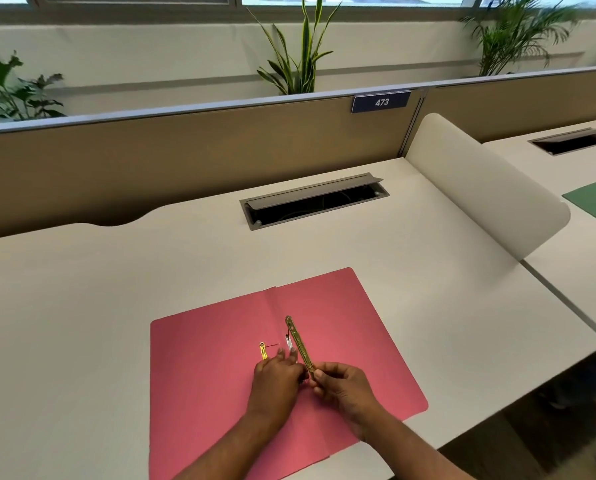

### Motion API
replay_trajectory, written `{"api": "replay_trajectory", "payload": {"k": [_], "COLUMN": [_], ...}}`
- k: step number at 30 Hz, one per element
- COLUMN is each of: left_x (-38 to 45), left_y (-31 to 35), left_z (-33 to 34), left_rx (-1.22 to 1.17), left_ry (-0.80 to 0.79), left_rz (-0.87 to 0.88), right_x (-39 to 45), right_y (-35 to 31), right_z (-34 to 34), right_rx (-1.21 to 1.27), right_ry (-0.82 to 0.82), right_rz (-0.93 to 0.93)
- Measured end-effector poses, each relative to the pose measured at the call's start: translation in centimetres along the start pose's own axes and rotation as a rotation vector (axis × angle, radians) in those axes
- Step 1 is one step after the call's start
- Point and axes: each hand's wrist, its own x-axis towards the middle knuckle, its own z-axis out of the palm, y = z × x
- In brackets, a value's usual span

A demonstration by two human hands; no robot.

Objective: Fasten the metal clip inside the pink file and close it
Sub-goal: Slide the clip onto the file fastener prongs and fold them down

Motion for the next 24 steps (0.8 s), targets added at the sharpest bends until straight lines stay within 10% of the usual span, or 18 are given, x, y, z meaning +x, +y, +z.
{"api": "replay_trajectory", "payload": {"k": [16, 24], "left_x": [0.5, 3.5], "left_y": [-2.4, -1.6], "left_z": [-1.1, -2.1], "left_rx": [-0.529, -0.602], "left_ry": [0.370, 0.286], "left_rz": [-0.312, -0.376], "right_x": [-0.1, 0.0], "right_y": [0.3, 0.2], "right_z": [1.1, 1.2], "right_rx": [-0.139, -0.143], "right_ry": [0.104, 0.125], "right_rz": [0.045, 0.052]}}
